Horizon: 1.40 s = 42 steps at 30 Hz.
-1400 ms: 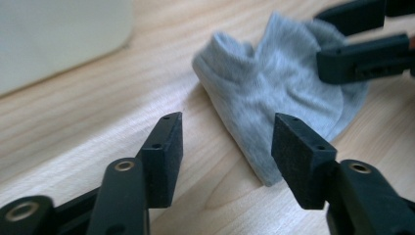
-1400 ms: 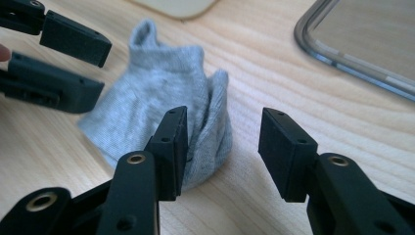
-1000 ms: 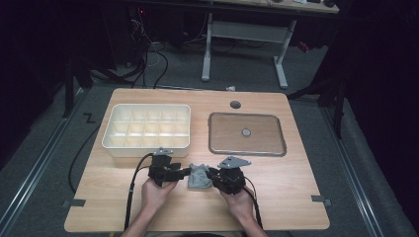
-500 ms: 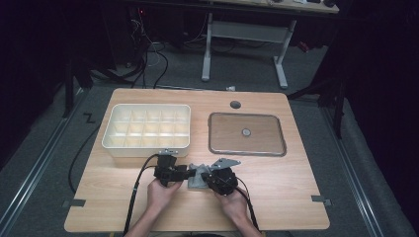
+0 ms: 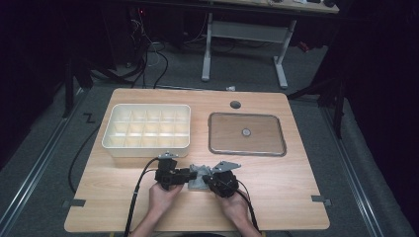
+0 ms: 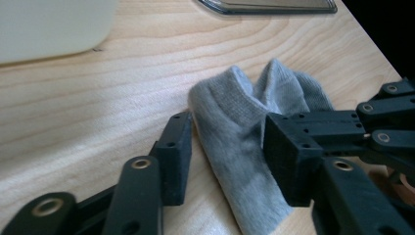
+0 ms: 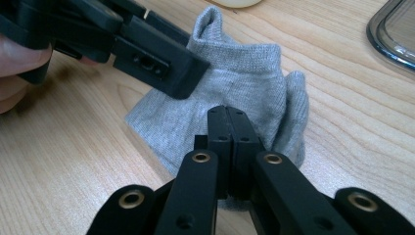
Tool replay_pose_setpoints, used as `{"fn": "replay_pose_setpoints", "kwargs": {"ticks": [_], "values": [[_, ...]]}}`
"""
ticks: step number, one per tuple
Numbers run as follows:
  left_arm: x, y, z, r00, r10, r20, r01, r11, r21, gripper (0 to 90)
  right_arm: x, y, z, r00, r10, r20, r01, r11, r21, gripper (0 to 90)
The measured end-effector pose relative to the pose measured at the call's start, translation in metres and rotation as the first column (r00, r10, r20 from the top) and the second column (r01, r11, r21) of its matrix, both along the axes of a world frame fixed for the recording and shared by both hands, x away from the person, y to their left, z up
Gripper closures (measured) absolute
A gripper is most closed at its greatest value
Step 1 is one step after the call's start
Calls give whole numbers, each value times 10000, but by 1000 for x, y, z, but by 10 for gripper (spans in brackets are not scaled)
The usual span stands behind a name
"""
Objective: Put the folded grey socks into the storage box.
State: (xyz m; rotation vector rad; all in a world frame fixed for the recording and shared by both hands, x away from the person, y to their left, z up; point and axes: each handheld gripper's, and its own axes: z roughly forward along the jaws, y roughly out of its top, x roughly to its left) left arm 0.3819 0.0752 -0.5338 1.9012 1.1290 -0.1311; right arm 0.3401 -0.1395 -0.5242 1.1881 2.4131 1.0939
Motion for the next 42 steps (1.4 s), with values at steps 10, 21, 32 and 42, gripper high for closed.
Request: {"fn": "replay_pose_setpoints", "kwargs": {"ticks": [10,21,32,42], "values": [[-6,-4,3,9975,-305,639,306,9995,-11,781,-1,0,-1,10000,-33,78,32,10000,56,900],[-12,-6,11,9973,-222,706,185,9984,528,811,-3,-2,6,9999,-43,-117,49,9988,487,900],[-15,-1,16,9977,-230,642,172,9958,903,813,11,15,19,9999,96,115,-98,9997,226,900],[-17,3,20,9968,-385,701,304,9932,1122,815,23,22,7,9992,152,-376,-161,9996,-239,900]]}}
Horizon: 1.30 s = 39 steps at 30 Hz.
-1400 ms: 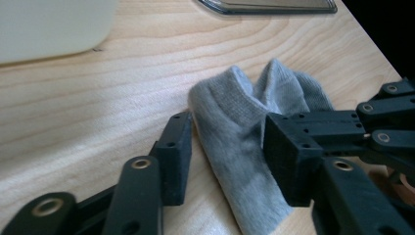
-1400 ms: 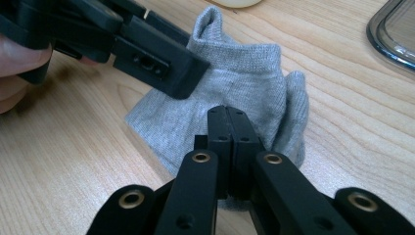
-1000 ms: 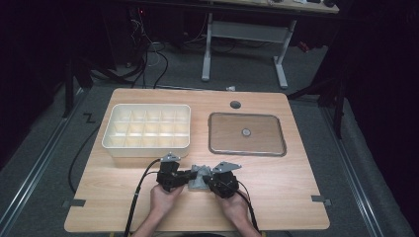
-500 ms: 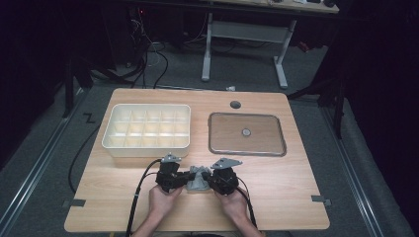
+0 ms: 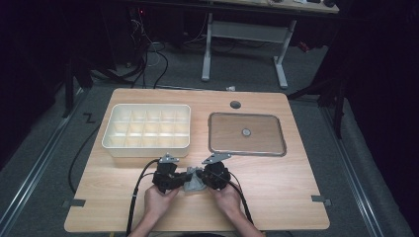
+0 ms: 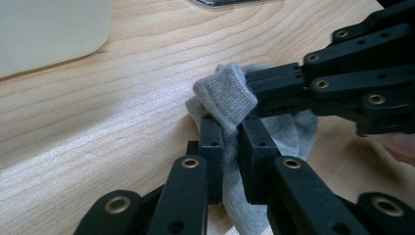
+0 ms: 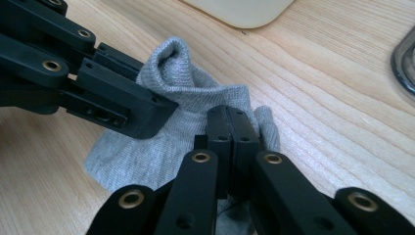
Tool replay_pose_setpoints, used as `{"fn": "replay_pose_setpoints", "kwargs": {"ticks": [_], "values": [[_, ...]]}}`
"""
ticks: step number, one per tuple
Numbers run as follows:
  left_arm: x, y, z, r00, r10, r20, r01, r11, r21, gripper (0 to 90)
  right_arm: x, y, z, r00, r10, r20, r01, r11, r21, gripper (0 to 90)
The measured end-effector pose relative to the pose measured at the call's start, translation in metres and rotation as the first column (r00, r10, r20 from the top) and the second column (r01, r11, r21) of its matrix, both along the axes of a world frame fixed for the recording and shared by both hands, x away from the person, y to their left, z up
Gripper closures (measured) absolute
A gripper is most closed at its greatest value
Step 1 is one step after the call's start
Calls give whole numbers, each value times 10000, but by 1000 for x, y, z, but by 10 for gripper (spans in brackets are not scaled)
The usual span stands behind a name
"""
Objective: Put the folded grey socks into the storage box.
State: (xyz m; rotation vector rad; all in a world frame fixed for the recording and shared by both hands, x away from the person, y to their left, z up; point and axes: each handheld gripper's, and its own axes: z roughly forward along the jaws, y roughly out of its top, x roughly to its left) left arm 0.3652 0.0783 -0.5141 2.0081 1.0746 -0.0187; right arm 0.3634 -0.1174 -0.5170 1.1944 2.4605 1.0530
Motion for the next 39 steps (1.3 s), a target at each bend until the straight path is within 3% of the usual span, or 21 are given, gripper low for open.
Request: {"fn": "replay_pose_setpoints", "kwargs": {"ticks": [9,17,20,22,26,39], "values": [[-1,1,10,9997,-18,248,17,10000,55,817,3,9,1,9997,242,-80,-244,9994,-250,900],[2,3,16,9985,21,543,-11,9998,-176,825,8,22,1,9974,663,-293,-674,9970,-392,900],[3,1,14,9982,53,604,-41,9998,-209,828,10,21,0,9971,607,-453,-618,9978,-234,900],[2,-1,16,9971,-31,765,14,9997,227,830,11,19,-1,9966,662,-492,-672,9976,-188,900],[-1,-4,19,9958,-3,911,-52,9982,601,831,10,20,0,9966,729,-395,-738,9970,-233,900],[-1,2,23,9951,381,909,-431,9976,534,832,-11,8,22,9963,808,282,-805,9967,-104,853]]}}
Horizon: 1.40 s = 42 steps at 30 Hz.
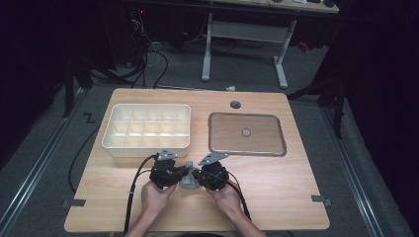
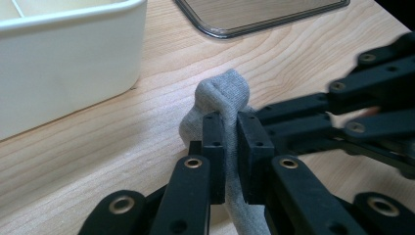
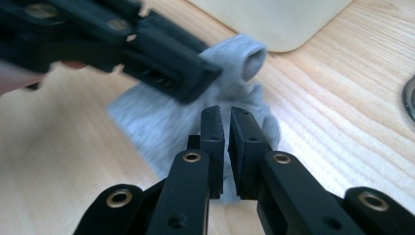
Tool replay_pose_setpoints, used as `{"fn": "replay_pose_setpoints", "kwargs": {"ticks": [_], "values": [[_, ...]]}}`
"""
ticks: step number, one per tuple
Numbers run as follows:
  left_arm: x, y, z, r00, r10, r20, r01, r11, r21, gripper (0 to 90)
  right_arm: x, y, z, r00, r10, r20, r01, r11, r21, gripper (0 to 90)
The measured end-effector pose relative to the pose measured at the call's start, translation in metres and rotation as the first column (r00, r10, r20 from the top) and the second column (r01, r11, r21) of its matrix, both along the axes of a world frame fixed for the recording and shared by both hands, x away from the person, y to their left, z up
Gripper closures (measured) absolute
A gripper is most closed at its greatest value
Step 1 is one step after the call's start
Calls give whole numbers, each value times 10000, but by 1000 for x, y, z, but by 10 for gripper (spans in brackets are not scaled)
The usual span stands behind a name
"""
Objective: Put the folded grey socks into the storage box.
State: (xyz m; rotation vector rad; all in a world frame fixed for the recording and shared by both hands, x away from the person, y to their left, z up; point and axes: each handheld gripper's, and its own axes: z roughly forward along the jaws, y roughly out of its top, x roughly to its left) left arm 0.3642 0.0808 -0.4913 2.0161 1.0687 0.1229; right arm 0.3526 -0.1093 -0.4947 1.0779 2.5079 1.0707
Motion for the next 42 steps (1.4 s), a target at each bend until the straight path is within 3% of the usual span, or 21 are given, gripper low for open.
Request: {"fn": "replay_pose_setpoints", "kwargs": {"ticks": [5,8,13,15,22,28,36,42], "values": [[0,1,0,10000,80,16,-80,10000,25,832,-10,3,-1,9994,344,-45,-344,9994,-105,856],[-1,0,0,10000,84,27,-84,9999,84,833,-15,9,-8,9976,662,-218,-671,9969,-409,863],[-3,-4,-1,10000,30,92,-32,9997,250,833,-15,12,-19,9964,710,-453,-739,9952,-641,873],[-4,-5,0,9999,65,130,-69,9996,284,833,-17,12,-17,9971,739,-176,-750,9946,-714,852],[-3,-8,2,9999,22,155,-30,9987,514,833,-20,-9,1,9991,-298,305,299,9995,-30,737],[-3,-10,2,9999,22,116,-28,9984,567,833,-15,-17,-6,9957,-922,117,924,9956,-179,657],[-2,-13,5,9998,-70,168,60,9984,568,833,-9,-15,-21,9938,-964,-555,946,9949,-344,716],[0,-23,9,9990,-410,152,398,9967,713,831,-5,-14,-25,9959,-738,-524,709,9959,-564,752]]}}
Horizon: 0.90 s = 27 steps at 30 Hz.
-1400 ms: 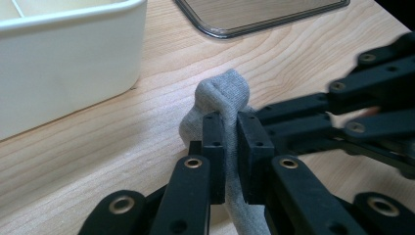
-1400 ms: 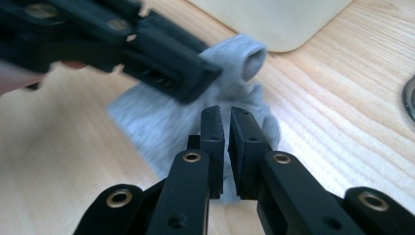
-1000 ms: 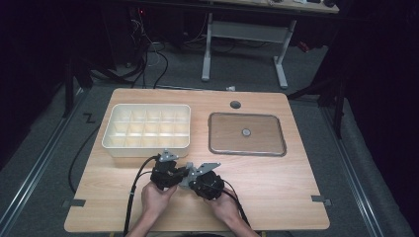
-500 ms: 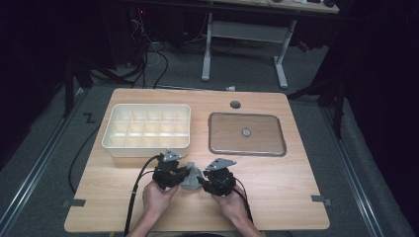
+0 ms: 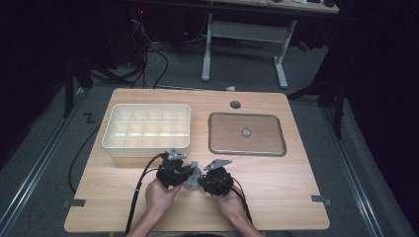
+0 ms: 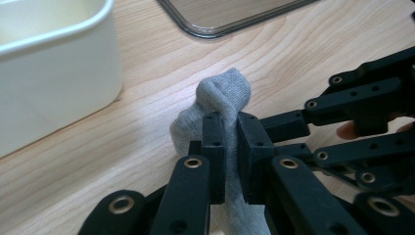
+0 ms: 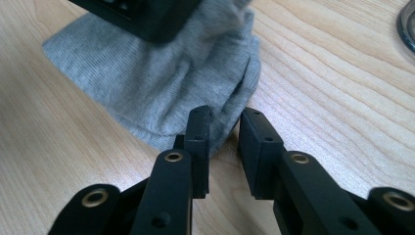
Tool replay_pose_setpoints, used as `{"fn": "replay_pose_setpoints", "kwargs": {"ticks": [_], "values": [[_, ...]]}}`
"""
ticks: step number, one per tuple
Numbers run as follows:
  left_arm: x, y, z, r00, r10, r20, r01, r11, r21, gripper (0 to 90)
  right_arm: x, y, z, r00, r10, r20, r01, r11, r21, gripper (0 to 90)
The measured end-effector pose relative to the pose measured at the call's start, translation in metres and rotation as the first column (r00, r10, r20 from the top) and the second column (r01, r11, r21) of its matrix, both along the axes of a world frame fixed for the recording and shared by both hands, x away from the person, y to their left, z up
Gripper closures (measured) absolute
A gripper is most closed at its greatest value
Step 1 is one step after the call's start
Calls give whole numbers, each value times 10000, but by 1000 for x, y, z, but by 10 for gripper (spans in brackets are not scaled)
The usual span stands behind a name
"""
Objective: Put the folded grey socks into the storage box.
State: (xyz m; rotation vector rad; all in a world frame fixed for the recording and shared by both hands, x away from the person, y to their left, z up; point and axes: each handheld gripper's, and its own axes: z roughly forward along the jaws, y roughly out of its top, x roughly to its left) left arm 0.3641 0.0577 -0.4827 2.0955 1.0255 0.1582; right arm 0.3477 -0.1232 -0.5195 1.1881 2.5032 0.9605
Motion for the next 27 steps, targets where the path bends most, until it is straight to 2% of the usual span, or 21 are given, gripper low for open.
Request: {"fn": "replay_pose_setpoints", "kwargs": {"ticks": [4,10,21,24,27], "values": [[2,-5,-3,9999,-98,-107,101,9997,224,829,1,0,0,10000,56,-25,-56,10000,47,760],[4,-11,-6,9996,-272,-126,275,9993,266,827,3,0,-1,10000,96,-25,-96,9999,136,766],[11,-15,-17,9989,-379,-284,383,9992,123,807,4,0,-3,9995,213,236,-215,9997,103,761],[13,-15,-20,9985,-433,-321,434,9991,29,802,3,-1,-2,9999,112,118,-114,9998,169,733],[14,-16,-24,9985,-518,-160,519,9986,107,795,0,-2,0,9998,85,183,-87,9999,118,718]]}}
